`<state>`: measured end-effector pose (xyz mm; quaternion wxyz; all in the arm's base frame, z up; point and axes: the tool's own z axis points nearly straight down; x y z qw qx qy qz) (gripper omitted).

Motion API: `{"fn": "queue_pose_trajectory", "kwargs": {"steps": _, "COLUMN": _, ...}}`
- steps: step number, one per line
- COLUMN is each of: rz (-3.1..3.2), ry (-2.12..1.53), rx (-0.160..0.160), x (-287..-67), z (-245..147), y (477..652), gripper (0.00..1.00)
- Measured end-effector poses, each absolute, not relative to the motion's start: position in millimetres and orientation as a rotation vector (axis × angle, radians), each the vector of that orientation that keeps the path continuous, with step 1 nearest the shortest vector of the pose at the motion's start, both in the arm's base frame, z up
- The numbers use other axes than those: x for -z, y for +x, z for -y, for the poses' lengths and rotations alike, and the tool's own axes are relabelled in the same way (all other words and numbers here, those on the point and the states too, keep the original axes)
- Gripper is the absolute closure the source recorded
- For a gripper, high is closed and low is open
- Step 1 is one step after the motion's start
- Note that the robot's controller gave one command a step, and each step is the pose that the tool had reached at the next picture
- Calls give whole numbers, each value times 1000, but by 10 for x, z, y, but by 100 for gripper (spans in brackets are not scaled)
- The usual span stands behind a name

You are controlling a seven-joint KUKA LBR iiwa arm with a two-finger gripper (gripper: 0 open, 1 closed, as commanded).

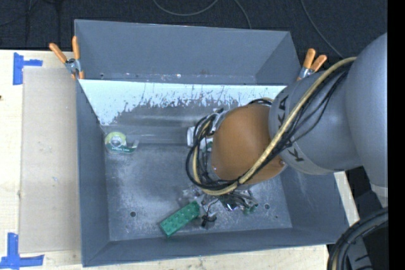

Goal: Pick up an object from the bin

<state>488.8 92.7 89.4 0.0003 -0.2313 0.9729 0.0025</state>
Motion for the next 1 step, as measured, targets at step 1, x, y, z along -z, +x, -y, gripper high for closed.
{"fn": "queue_pose_trajectory", "kwargs": {"steps": 1, "rz": -3059, "ry": -734, "rx": -8, "x": -961, "z": -930, "y": 4874, "gripper": 100}}
